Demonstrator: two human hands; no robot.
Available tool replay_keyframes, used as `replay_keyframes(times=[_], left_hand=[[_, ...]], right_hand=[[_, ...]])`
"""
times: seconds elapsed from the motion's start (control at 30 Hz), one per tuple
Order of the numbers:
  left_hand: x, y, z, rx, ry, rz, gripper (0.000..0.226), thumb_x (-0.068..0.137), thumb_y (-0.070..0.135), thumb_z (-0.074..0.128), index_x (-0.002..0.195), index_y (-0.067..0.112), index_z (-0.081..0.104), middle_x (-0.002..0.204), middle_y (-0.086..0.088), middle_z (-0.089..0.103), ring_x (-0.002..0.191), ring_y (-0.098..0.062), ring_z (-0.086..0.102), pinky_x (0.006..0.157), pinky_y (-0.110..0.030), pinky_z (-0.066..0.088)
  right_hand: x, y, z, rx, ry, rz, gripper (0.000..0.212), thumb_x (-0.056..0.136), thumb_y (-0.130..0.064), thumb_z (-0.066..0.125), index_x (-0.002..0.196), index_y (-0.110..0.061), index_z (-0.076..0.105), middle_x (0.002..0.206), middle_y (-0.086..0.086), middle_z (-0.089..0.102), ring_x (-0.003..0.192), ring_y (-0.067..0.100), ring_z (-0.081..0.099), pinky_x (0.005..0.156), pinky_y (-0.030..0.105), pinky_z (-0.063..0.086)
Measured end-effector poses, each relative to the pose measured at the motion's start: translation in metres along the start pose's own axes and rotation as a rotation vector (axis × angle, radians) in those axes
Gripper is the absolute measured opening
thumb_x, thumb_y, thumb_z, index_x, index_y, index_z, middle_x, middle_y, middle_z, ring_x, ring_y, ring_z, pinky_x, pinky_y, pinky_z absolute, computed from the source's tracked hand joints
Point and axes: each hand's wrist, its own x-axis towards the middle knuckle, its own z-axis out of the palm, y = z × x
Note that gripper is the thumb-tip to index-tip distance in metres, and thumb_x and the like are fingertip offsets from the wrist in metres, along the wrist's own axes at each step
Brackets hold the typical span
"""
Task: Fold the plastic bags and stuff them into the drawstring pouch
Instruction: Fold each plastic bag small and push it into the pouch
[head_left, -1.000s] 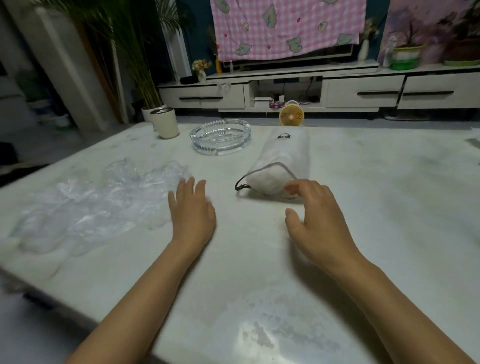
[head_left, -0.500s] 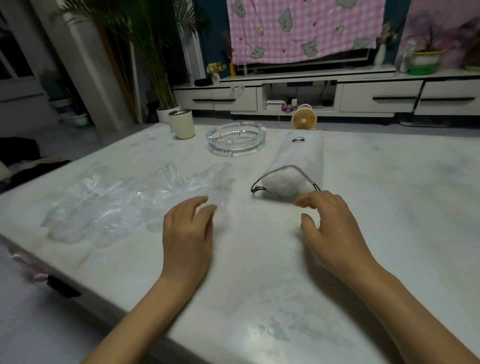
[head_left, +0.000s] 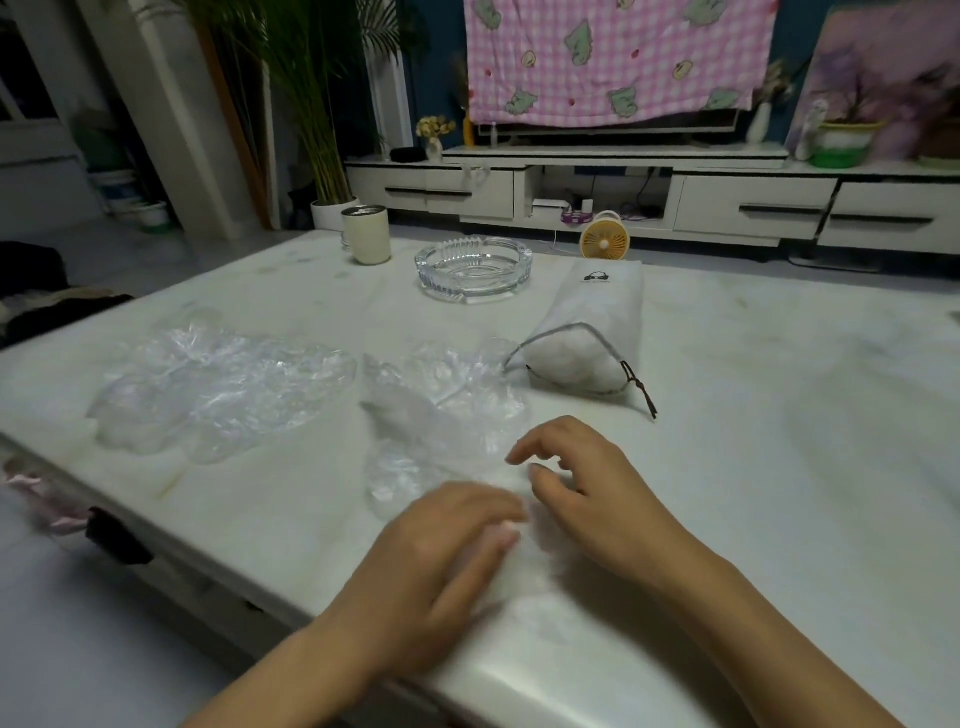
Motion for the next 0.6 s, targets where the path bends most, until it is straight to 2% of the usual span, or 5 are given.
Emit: replay_keyframes(times=[0.1,0.2,0.33,0.47,0.6], left_hand=[[0.022,-0.019,-0.009,0.085,-0.077,-0.243,0.037,0.096,0.042,0.037,0.122,0.026,0.058,0.128,0.016,0.054,0.123,0.004,0.042,0.104,-0.018,0.032],[0.031,-0.055,-0.011,0.353,-0.302,-0.442,0.041,0.101,0.034,0.036,0.139,0.022,0.043,0.151,0.004,0.032,0.142,-0.01,0.02,0.115,-0.028,0.017],[0.031,-0.068,-0.028,0.425,-0.287,-0.603,0.045,0.101,0.032,0.035,0.143,0.017,0.037,0.154,-0.005,0.026,0.144,-0.02,0.019,0.115,-0.031,0.015],[0.022,-0.043,-0.035,0.506,-0.146,-0.564,0.044,0.099,0.036,0.038,0.14,0.019,0.041,0.153,-0.005,0.029,0.142,-0.021,0.02,0.113,-0.032,0.015],[0.016,-0.013,-0.019,0.458,-0.168,-0.649,0.055,0.094,0.053,0.04,0.14,0.022,0.038,0.144,0.002,0.038,0.133,-0.019,0.031,0.104,-0.031,0.024]], right_hand=[[-0.003,0.002,0.005,-0.229,-0.104,0.005,0.032,0.091,-0.039,0.056,0.121,-0.027,0.053,0.123,-0.008,0.047,0.116,0.011,0.041,0.098,0.026,0.03],[-0.007,0.0,0.009,-0.424,-0.236,0.015,0.04,0.093,-0.043,0.05,0.13,-0.03,0.046,0.135,-0.008,0.04,0.125,0.014,0.033,0.099,0.027,0.023],[-0.005,-0.004,0.003,-0.4,-0.28,0.027,0.032,0.096,-0.028,0.049,0.128,-0.028,0.05,0.136,-0.007,0.043,0.124,0.017,0.037,0.097,0.028,0.028],[0.0,-0.006,-0.014,-0.462,-0.357,0.064,0.034,0.09,-0.012,0.05,0.121,-0.025,0.056,0.129,0.0,0.047,0.121,0.022,0.041,0.098,0.03,0.033],[-0.02,0.004,-0.031,-0.46,-0.257,0.109,0.047,0.089,-0.006,0.049,0.132,-0.024,0.047,0.14,0.001,0.038,0.127,0.021,0.038,0.103,0.031,0.032]])
